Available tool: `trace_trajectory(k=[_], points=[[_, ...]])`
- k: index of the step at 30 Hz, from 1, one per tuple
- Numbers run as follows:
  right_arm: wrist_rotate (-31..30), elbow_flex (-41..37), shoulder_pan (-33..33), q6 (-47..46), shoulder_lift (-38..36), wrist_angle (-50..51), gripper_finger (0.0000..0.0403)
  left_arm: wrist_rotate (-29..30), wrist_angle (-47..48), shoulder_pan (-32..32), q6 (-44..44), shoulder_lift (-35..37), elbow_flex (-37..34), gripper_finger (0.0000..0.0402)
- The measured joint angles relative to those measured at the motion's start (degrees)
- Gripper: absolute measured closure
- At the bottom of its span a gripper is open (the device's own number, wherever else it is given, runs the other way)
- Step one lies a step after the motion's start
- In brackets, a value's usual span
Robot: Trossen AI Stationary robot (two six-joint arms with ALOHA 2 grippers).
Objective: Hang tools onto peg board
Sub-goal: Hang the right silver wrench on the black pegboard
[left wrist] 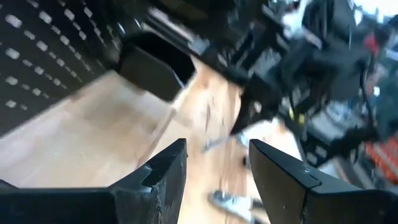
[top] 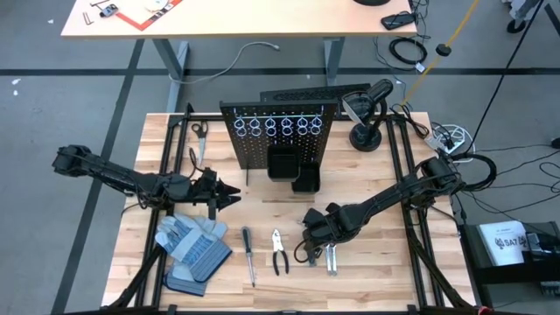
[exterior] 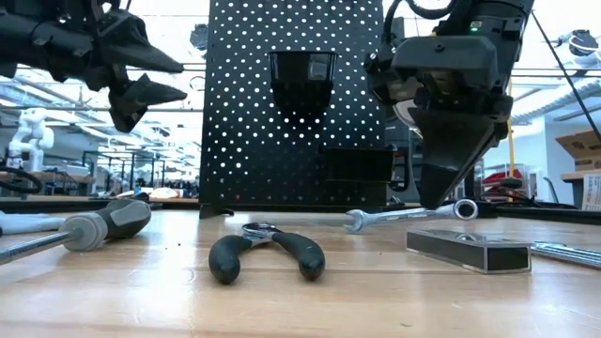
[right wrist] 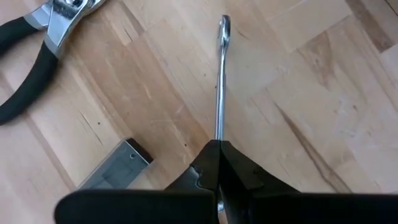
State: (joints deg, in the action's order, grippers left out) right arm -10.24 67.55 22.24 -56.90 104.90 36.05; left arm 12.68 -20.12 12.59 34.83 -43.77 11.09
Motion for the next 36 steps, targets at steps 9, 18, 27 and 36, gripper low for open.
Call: trace_trajectory(k=[9, 18, 27, 36], points=[[0.00, 0.01, 0.00, -0.01, -0.02, 0.00, 0.0402, -5.14, -4.04, 4.13, -8.26, -12.83, -0.02, 0.0220], [0.02, 0.02, 0.00, -0.46, -0.11, 0.00, 0.0403, -2.04, -19.39, 5.95, -12.37, -26.78, 0.32, 0.0275], [0.04, 0.04, 0.00, -0.46, -0.11, 0.00, 0.0403, -1.25, -26.27, 5.93, -16.64, -39.39, 6.54, 0.0391], [0.04, 0.07, 0.00, -0.46, -0.11, 0.07, 0.0403, -1.81, -27.50, 5.93, -17.67, -52.10, 15.28, 0.0322]])
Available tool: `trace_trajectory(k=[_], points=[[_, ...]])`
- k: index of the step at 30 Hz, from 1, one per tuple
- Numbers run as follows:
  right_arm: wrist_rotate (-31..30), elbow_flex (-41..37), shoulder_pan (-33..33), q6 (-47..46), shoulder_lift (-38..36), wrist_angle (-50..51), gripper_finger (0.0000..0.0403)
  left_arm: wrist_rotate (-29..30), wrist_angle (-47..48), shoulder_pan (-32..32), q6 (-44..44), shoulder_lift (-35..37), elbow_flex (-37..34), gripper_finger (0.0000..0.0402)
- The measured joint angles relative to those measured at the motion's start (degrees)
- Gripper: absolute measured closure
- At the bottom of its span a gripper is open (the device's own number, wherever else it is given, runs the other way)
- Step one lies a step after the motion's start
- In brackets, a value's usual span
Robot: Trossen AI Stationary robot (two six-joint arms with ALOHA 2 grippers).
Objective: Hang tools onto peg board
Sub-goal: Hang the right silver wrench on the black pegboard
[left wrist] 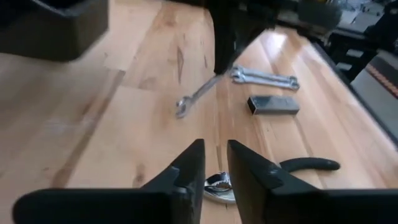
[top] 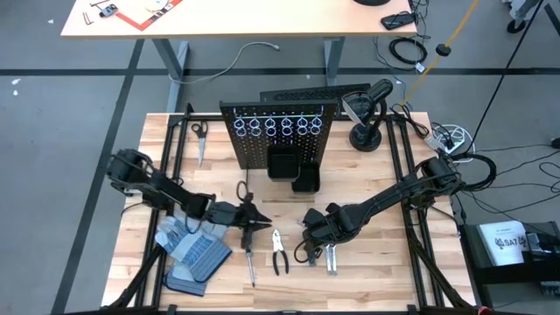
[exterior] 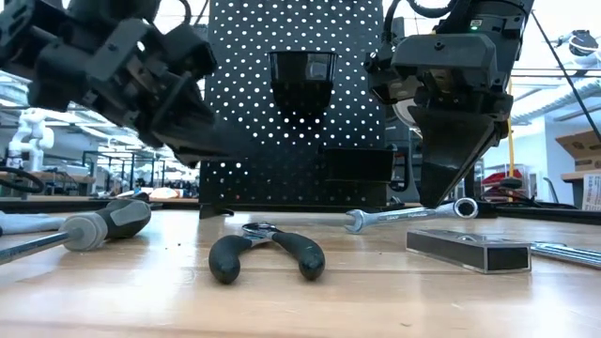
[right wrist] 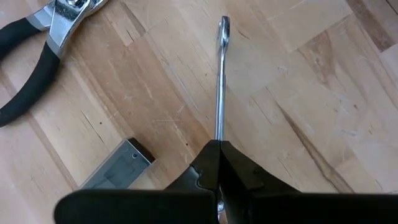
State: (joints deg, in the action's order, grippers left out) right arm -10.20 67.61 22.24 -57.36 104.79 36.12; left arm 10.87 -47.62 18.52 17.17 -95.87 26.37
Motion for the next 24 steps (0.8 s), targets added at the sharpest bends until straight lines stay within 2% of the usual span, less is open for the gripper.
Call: trace_trajectory(k=[10, 14, 19, 24], points=[[0.00, 0.00, 0.00, 0.00, 0.00, 0.04, 0.0403, 1.27, -0.16, -0.29, -2.77, -12.52, 9.11, 0.0315], [0.02, 0.00, 0.00, 0.00, 0.00, 0.07, 0.0403, 1.38, -3.50, -1.28, -3.08, -16.54, 11.91, 0.0315], [0.03, 0.02, 0.00, 0.00, 0.00, 0.10, 0.0403, 1.38, -7.56, -2.50, -2.95, -19.64, 13.34, 0.0315], [0.13, 0.02, 0.00, 0.00, 0.00, 0.09, 0.0403, 0.90, -7.52, -3.22, -4.38, -21.36, 14.38, 0.0315]])
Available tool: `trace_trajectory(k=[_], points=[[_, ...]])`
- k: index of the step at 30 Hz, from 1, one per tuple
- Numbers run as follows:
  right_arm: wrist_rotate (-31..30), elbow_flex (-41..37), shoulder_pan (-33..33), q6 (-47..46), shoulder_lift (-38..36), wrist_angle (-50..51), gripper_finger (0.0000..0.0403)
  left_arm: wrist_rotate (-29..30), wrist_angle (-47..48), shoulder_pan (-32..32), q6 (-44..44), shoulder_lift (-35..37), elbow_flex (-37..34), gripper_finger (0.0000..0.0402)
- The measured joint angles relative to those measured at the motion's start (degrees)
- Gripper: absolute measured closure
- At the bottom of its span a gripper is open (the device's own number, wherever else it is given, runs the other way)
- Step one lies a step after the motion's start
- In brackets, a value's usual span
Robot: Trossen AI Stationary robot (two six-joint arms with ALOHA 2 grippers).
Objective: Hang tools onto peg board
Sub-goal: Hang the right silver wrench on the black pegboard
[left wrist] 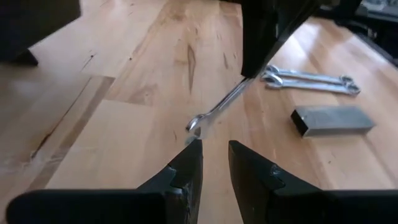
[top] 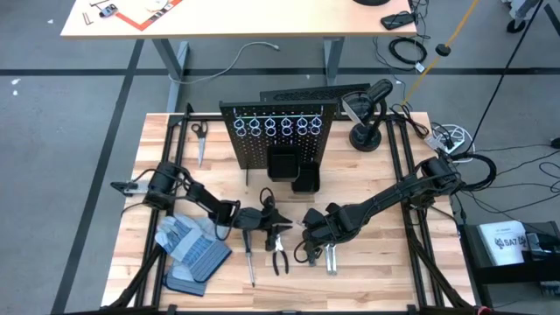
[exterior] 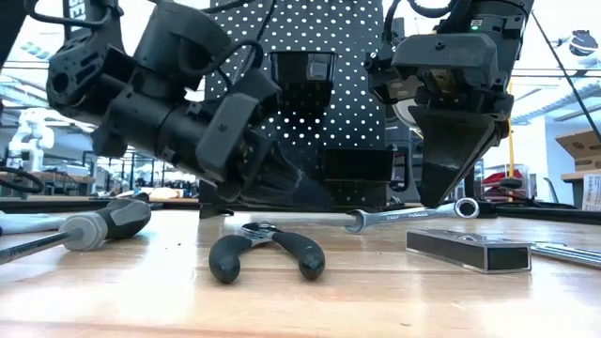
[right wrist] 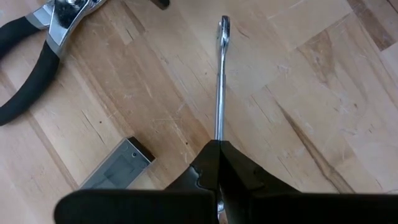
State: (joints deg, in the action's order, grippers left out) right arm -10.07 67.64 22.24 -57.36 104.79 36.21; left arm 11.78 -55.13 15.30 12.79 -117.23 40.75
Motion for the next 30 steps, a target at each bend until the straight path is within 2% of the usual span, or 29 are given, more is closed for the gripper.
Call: trace_trajectory(k=[5, 14, 17, 24, 30], points=[[0.04, 0.00, 0.00, 0.00, 0.00, 0.01, 0.0403, -2.48, -0.15, -0.95, -3.39, -1.86, 2.23, 0.0315], [0.44, 0.00, 0.26, -0.02, 0.00, 0.00, 0.0403, -3.08, 0.07, -1.89, -4.38, -2.45, 3.32, 0.0313], [0.78, 0.00, 0.37, -0.01, 0.00, 0.00, 0.0403, -4.05, 0.13, -1.87, -4.60, -2.45, 3.32, 0.0293], [0.94, 0.00, 0.37, -0.02, 0.00, 0.00, 0.0403, -4.68, 0.16, -1.88, -6.20, -2.45, 3.30, 0.0209], [0.98, 0.00, 0.37, 0.04, 0.00, 0.00, 0.0403, -4.71, 0.17, -3.34, -7.29, -2.45, 3.30, 0.0198]])
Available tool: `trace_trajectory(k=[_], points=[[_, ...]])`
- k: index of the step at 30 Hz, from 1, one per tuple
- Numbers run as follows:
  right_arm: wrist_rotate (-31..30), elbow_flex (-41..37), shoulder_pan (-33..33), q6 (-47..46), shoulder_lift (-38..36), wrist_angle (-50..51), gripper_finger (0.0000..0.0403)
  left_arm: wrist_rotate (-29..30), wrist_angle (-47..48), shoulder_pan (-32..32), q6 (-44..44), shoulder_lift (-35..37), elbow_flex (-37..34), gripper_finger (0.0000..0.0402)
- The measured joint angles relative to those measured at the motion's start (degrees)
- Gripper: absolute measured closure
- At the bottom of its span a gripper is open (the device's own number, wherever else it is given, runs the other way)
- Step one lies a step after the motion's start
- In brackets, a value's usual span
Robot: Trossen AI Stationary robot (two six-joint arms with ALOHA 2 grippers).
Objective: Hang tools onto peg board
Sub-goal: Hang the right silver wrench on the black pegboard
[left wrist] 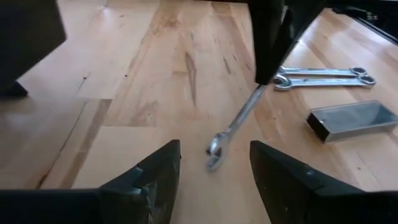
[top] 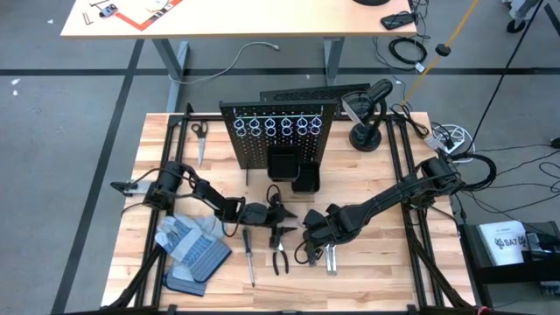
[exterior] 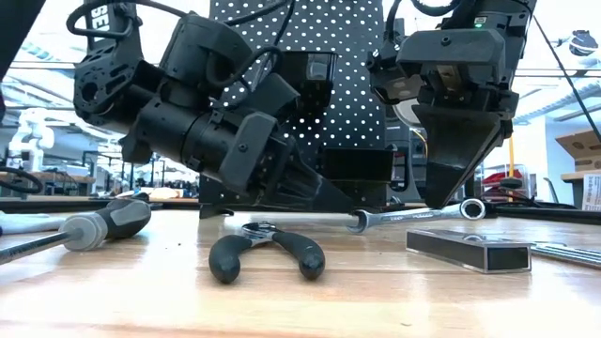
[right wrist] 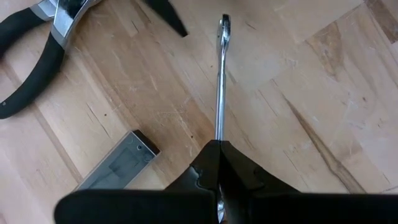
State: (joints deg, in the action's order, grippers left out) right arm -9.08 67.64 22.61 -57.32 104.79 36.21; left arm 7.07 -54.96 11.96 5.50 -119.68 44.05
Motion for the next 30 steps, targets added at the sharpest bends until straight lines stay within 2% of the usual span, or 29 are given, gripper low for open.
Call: trace_trajectory(k=[9, 18, 22, 30], points=[[0.00, 0.00, 0.00, 0.13, 0.00, 0.00, 0.0403, -8.39, 5.75, -1.87, -1.99, 0.00, 3.35, 0.0199], [-0.02, 0.00, 0.00, 0.28, 0.00, -0.01, 0.0403, -8.73, 11.12, -1.87, -3.33, 0.00, 5.74, 0.0205], [-0.02, 0.00, 0.00, 0.37, 0.00, -0.02, 0.0403, -6.96, 14.28, -1.87, -3.41, 0.00, 6.23, 0.0242], [-0.02, 0.00, 0.00, 0.39, 0.00, 0.02, 0.0403, -5.90, 13.95, -1.87, -3.30, 0.00, 6.25, 0.0335]])
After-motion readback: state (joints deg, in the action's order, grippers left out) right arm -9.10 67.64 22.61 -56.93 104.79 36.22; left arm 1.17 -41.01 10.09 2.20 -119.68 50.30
